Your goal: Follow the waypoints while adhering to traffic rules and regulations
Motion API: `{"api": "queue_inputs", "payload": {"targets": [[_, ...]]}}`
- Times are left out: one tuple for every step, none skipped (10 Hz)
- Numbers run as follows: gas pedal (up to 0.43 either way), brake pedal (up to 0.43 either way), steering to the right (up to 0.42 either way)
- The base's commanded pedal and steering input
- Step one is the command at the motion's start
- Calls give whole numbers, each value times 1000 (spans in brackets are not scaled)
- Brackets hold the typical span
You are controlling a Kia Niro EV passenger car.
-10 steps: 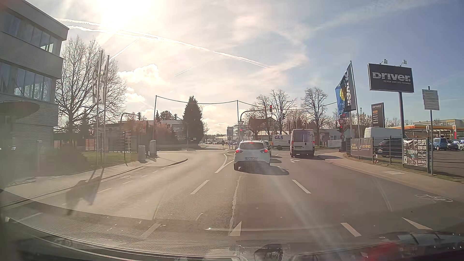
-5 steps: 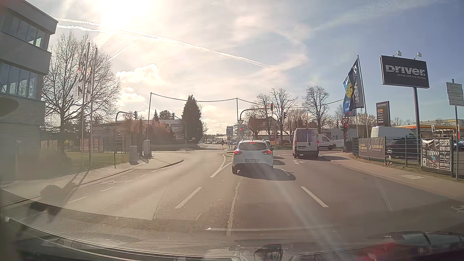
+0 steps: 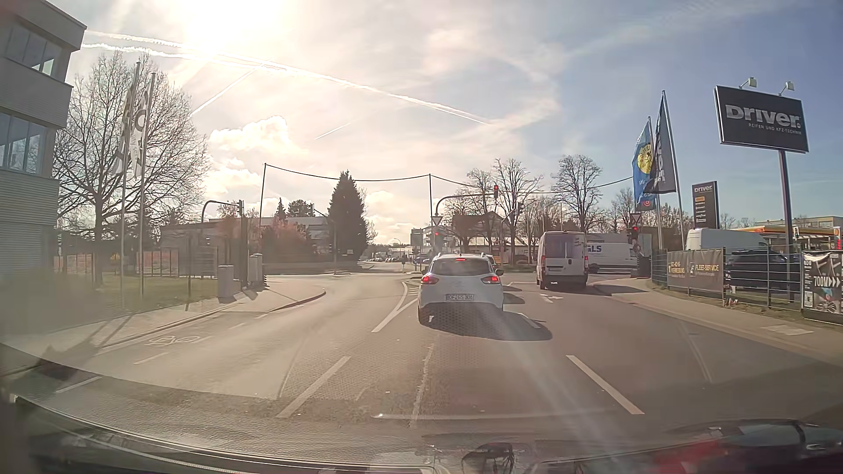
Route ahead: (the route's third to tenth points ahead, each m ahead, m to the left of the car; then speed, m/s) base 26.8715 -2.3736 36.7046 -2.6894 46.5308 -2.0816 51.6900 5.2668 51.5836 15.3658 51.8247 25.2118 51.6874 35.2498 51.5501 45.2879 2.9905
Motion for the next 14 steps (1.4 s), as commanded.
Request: {"api": "queue_inputs", "payload": {"targets": [[0, 18, 3], [0, 37, 8], [0, 91, 11], [0, 110, 11], [0, 128, 14], [0, 146, 19], [0, 159, 23], [0, 165, 24], [0, 177, 24], [0, 189, 24], [0, 201, 21], [0, 207, 18], [0, 207, 16], [0, 207, 15]]}}
